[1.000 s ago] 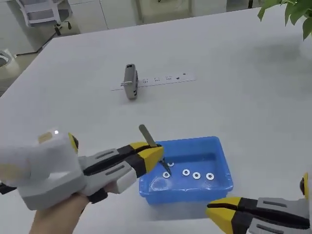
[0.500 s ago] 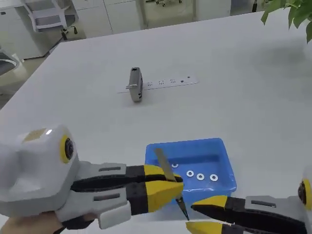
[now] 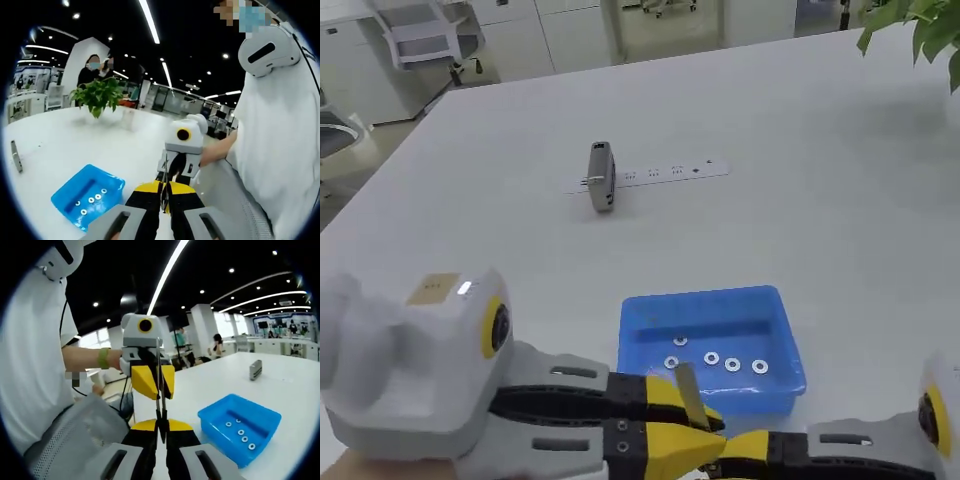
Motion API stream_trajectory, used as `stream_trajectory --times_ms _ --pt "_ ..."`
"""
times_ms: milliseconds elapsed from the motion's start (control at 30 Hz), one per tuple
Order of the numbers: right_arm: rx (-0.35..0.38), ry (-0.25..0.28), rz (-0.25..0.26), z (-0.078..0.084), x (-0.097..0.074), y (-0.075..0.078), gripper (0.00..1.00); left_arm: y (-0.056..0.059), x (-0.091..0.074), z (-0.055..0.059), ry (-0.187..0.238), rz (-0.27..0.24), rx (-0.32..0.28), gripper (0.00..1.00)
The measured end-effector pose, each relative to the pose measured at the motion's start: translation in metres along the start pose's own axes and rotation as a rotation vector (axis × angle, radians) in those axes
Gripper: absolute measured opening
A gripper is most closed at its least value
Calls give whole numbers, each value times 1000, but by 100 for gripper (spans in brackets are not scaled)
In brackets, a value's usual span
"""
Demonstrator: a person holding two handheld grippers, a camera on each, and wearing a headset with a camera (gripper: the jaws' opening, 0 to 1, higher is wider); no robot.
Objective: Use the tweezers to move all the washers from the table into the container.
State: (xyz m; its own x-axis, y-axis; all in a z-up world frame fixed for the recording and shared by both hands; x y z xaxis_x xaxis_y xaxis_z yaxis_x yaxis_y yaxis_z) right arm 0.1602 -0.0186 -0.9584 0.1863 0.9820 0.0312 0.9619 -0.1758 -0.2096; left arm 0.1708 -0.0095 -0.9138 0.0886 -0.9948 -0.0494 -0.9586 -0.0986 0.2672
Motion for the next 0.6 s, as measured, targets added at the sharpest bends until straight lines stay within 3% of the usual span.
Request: stream_trajectory --times_ms 133,233,367,600 --pt "-36 -30 -6 3 0 0 1 -2 -5 3 -65 -24 32 2" --pt "-75 -87 -6 12 -2 3 0 -3 -11 -2 -82 -37 29 1" --pt "-94 -104 -13 14 -2 3 0 -6 -24 -4 -144 -60 58 1" --pt "-149 -195 -20 28 -5 8 0 -7 -33 -5 -189 -76 96 0"
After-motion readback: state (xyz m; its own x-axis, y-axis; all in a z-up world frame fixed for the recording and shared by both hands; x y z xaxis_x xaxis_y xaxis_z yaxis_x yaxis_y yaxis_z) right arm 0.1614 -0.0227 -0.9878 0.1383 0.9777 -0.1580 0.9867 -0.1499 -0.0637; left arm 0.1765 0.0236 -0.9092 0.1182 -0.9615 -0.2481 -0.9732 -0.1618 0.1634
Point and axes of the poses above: the centre of the closed fingertips' face, and the gripper's own axes: x roughly forward along the fingers, y roughly to its right, z roughly out of its underside, the point moved 2 cm from there along -x, roughly backward along the fingers, and after that the axes turned 14 degrees about y, right-handed, at the moved point
